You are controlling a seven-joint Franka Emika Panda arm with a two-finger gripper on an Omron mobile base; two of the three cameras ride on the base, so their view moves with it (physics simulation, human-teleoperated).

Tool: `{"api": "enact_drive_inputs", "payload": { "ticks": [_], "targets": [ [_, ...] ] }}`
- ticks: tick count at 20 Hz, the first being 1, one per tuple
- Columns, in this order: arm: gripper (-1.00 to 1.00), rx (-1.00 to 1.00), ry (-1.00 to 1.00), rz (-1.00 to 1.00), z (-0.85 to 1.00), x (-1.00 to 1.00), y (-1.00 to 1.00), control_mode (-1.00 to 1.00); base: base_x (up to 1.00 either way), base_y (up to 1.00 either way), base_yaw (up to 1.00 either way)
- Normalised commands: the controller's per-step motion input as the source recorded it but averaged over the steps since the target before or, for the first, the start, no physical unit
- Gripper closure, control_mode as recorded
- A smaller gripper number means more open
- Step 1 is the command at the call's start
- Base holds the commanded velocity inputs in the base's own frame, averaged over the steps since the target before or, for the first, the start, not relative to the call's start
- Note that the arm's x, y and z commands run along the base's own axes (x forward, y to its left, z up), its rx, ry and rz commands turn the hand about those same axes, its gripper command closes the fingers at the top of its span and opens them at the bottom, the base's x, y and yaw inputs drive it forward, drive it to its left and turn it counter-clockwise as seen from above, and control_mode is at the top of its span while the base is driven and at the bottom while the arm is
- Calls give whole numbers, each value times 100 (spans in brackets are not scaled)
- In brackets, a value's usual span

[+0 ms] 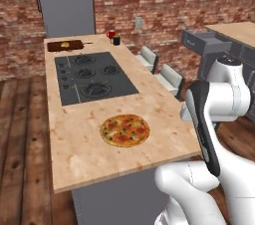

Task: Take the pizza cutter from the drawer on the left and place it on the dining counter for cutting.

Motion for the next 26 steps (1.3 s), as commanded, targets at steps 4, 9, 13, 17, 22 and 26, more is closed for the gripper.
{"api": "enact_drive_inputs", "payload": {
  "ticks": [4,9,13,17,22,26],
  "targets": [
    [100,0,0,0,0,0,0,100,29,0,3],
    [100,0,0,0,0,0,0,100,29,0,9],
    [100,0,0,0,0,0,0,100,69,2,16],
    [100,0,0,0,0,0,0,100,78,4,19],
    [100,0,0,0,0,0,0,100,73,0,8],
    [100,0,-2,0,-18,74,0,-100,23,0,1]
  ]
}}
